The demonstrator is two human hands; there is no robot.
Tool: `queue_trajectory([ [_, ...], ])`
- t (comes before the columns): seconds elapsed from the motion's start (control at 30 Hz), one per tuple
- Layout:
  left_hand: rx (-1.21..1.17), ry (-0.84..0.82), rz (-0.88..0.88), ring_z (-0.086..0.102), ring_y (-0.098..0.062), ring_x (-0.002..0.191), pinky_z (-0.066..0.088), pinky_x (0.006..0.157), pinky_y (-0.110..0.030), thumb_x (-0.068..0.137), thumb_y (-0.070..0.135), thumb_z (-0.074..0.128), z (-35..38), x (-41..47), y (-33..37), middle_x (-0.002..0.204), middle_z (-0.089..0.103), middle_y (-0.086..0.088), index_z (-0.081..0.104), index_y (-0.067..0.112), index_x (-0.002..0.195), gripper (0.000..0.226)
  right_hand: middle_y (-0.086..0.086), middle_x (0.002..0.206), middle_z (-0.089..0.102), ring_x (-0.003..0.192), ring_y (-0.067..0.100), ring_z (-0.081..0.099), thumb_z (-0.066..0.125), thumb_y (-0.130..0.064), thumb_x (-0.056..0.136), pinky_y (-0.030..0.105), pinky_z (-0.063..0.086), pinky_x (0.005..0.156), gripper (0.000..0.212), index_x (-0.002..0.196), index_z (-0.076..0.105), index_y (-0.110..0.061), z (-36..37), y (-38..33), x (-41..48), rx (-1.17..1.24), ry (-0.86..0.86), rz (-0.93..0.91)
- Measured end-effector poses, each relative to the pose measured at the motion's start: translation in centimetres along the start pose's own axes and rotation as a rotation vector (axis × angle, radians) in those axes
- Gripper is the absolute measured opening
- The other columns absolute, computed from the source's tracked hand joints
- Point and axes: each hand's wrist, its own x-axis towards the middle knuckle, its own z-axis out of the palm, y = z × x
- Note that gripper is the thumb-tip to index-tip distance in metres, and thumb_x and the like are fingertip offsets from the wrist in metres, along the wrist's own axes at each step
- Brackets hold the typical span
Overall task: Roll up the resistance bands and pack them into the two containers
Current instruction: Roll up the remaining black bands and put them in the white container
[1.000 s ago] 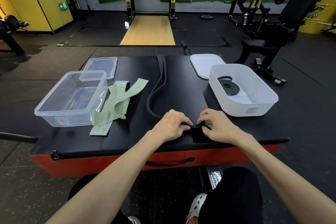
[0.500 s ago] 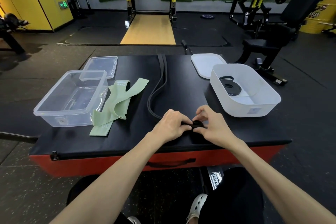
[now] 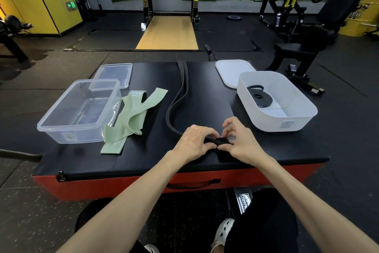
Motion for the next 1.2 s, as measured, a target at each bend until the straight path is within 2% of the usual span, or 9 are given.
queue_trajectory([
  [0.1, -0.021, -0.022, -0.045, 0.066, -0.005, 0.092, 0.041, 0.083, -0.012, 0.077, 0.02, 0.075, -0.1, 0.4, -0.1, 0.095, 0.074, 0.006, 0.073, 0.021, 0.102, 0.025, 0.003, 0.089, 0.064, 0.08, 0.009, 0.065, 0.086, -0.004, 0.063, 0.017, 0.053, 0.074, 0.043, 0.092, 0.057, -0.018, 0.1, 0.4, -0.6, 0.064, 0.061, 0.016],
  [0.2, -0.061, -0.018, -0.071, 0.065, -0.001, 0.091, 0.04, 0.083, -0.008, 0.076, 0.02, 0.076, -0.1, 0.3, 0.0, 0.093, 0.074, 0.007, 0.073, 0.021, 0.1, 0.024, -0.008, 0.091, 0.065, 0.083, 0.001, 0.06, 0.086, -0.017, 0.067, 0.01, 0.044, 0.077, 0.034, 0.095, 0.067, -0.02, 0.4, 1.4, -0.9, -0.122, 0.092, -0.061],
  [0.4, -0.051, -0.036, -0.061, 0.065, -0.001, 0.09, 0.043, 0.085, -0.011, 0.075, 0.021, 0.079, -0.3, 0.4, -0.1, 0.093, 0.074, 0.006, 0.073, 0.019, 0.099, 0.025, -0.006, 0.082, 0.06, 0.074, 0.0, 0.052, 0.076, -0.009, 0.076, 0.018, 0.04, 0.071, 0.017, 0.09, 0.069, -0.013, 0.8, 1.7, -0.5, -0.284, 0.031, -0.196],
  [0.53, 0.012, -0.098, -0.037, 0.06, -0.001, 0.092, 0.045, 0.086, -0.019, 0.074, 0.026, 0.079, -1.0, 0.6, -0.2, 0.097, 0.071, 0.009, 0.071, 0.022, 0.101, 0.029, -0.01, 0.086, 0.06, 0.076, -0.006, 0.052, 0.074, -0.004, 0.076, 0.009, 0.036, 0.071, 0.021, 0.095, 0.069, -0.013, 0.3, 1.9, 0.1, -0.279, -0.053, -0.212],
  [0.67, -0.031, -0.167, 0.012, 0.045, 0.016, 0.084, 0.03, 0.075, -0.001, 0.078, 0.019, 0.077, -1.7, 0.4, -0.8, 0.095, 0.067, 0.011, 0.069, 0.023, 0.106, 0.03, -0.011, 0.088, 0.061, 0.075, -0.003, 0.052, 0.076, -0.002, 0.074, 0.012, 0.039, 0.072, 0.025, 0.097, 0.07, -0.012, -0.2, 1.8, 0.6, -0.241, -0.116, -0.209],
  [0.77, -0.071, -0.104, -0.015, 0.052, 0.005, 0.09, 0.034, 0.082, -0.004, 0.078, 0.018, 0.077, -1.2, 0.0, -0.9, 0.09, 0.063, 0.012, 0.07, 0.023, 0.104, 0.027, -0.013, 0.086, 0.059, 0.073, 0.001, 0.05, 0.077, -0.005, 0.074, 0.019, 0.041, 0.07, 0.024, 0.096, 0.071, -0.014, -0.4, 1.8, 0.8, -0.232, -0.14, -0.193],
  [0.87, -0.078, -0.071, -0.017, 0.055, -0.003, 0.094, 0.04, 0.093, -0.02, 0.077, 0.017, 0.078, -0.9, -0.2, -0.7, 0.083, 0.055, 0.02, 0.072, 0.023, 0.101, 0.026, -0.009, 0.092, 0.053, 0.086, 0.003, 0.046, 0.078, -0.014, 0.076, 0.01, 0.033, 0.074, 0.029, 0.103, 0.072, -0.019, -0.4, 2.2, 0.9, -0.277, -0.115, -0.156],
  [1.0, -0.096, -0.085, -0.003, 0.055, 0.002, 0.084, 0.042, 0.087, -0.012, 0.078, 0.013, 0.077, -1.1, -0.2, -0.4, 0.085, 0.058, 0.013, 0.072, 0.016, 0.102, 0.026, -0.002, 0.094, 0.051, 0.078, 0.001, 0.047, 0.078, -0.012, 0.076, 0.008, 0.033, 0.07, 0.031, 0.107, 0.072, -0.017, -0.2, 2.2, 0.9, -0.275, -0.114, -0.121],
  [1.2, -0.062, -0.134, 0.054, 0.05, -0.004, 0.09, 0.037, 0.085, -0.014, 0.075, 0.014, 0.078, -1.1, 0.6, -1.0, 0.098, 0.063, 0.006, 0.069, 0.019, 0.098, 0.026, -0.01, 0.087, 0.06, 0.063, 0.0, 0.047, 0.078, 0.0, 0.072, 0.012, 0.039, 0.066, 0.029, 0.098, 0.074, -0.013, -0.7, 1.3, 1.1, -0.2, -0.195, -0.161],
])
